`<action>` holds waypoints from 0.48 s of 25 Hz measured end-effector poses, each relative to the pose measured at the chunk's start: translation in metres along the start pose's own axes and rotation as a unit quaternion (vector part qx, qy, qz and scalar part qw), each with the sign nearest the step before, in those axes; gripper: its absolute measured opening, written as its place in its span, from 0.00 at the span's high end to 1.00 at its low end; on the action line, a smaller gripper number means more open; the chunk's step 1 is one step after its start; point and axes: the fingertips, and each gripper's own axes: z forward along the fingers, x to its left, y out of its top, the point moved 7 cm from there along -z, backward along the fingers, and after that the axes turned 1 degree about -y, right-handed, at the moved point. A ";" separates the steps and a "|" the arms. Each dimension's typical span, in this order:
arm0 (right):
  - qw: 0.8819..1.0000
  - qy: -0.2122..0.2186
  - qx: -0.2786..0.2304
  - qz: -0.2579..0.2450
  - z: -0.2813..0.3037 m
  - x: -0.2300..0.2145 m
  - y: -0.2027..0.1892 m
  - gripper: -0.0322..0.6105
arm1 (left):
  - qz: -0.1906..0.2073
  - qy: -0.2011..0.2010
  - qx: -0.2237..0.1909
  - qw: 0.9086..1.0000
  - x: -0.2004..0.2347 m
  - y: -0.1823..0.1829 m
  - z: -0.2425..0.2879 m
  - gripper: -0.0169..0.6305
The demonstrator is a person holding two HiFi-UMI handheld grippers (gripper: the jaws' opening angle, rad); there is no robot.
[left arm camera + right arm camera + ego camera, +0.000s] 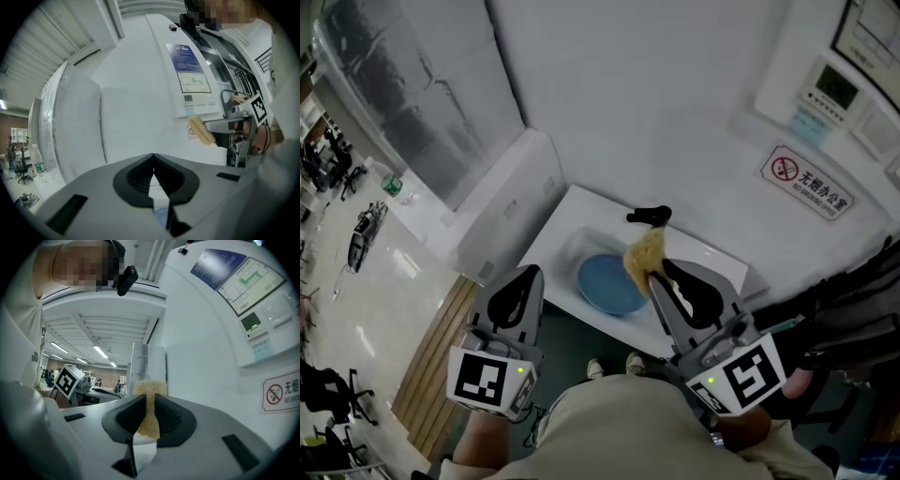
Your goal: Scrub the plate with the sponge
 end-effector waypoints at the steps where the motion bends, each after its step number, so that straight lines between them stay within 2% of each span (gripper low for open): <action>1: 1.000 0.001 0.005 0.001 0.000 0.000 -0.003 0.85 | 0.000 0.000 0.005 1.000 -0.001 -0.004 0.000 0.96; 6: 0.999 0.006 0.039 0.011 0.001 0.001 -0.024 0.85 | -0.005 -0.001 0.024 1.000 -0.005 -0.024 0.001 0.96; 12: 0.998 0.007 0.049 0.024 0.004 -0.002 -0.031 0.85 | -0.002 0.008 0.020 1.000 0.000 -0.023 0.000 0.96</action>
